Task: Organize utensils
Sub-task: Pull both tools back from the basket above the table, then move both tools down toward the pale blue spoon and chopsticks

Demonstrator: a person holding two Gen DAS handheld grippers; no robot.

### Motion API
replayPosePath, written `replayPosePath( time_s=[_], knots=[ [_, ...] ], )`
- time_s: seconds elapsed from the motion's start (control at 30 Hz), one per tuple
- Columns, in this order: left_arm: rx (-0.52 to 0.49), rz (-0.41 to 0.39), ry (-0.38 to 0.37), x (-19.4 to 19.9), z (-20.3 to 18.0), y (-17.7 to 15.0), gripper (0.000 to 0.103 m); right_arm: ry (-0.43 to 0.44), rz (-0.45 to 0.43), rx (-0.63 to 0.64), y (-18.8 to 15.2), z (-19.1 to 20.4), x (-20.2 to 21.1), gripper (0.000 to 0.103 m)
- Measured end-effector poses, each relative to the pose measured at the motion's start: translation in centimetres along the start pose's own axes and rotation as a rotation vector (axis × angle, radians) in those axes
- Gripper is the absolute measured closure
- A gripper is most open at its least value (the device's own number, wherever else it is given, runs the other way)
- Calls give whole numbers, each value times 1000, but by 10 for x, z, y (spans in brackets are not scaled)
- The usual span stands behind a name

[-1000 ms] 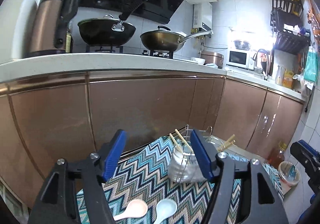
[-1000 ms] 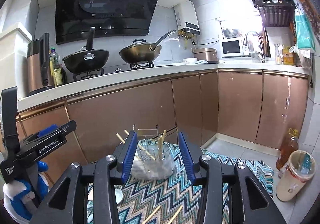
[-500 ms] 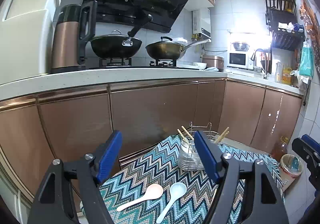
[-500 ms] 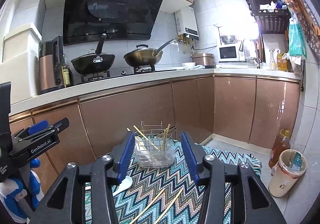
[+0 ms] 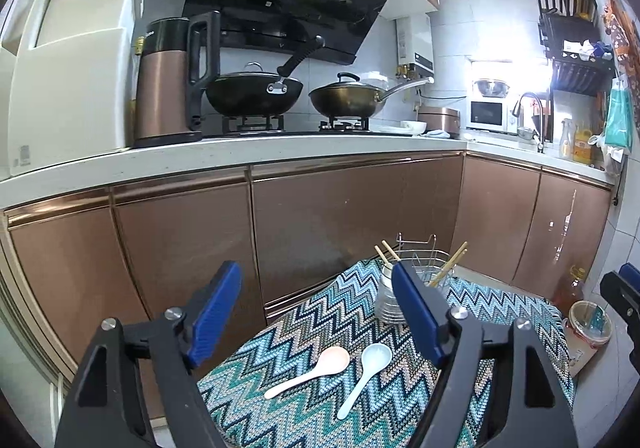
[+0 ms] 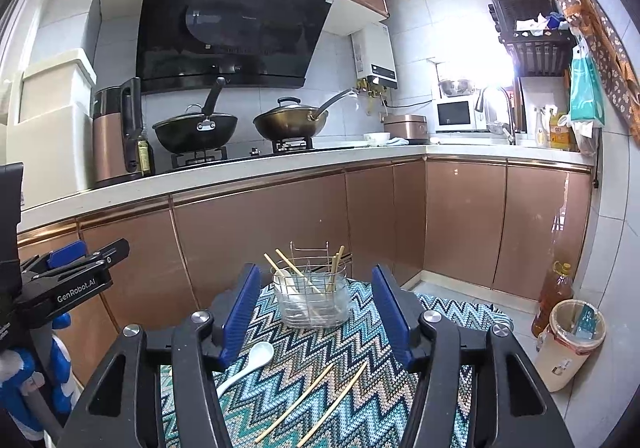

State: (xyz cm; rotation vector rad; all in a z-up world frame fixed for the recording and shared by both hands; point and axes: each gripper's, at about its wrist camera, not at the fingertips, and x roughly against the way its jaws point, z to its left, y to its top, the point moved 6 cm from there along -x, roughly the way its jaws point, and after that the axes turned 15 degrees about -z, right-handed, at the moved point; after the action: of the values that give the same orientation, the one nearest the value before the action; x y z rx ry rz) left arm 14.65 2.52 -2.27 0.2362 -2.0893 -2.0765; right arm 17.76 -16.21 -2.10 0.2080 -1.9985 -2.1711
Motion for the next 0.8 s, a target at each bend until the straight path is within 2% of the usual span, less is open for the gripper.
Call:
replayPosePath(
  time_s=[0.27,0.8],
  knots=[
    [-13,-18,29,13,5,7,22,4,11,12,1,3,6,48],
    [-33,-24,16,13,5,6,20,8,65,10,-14,-1,-4,48]
  ],
)
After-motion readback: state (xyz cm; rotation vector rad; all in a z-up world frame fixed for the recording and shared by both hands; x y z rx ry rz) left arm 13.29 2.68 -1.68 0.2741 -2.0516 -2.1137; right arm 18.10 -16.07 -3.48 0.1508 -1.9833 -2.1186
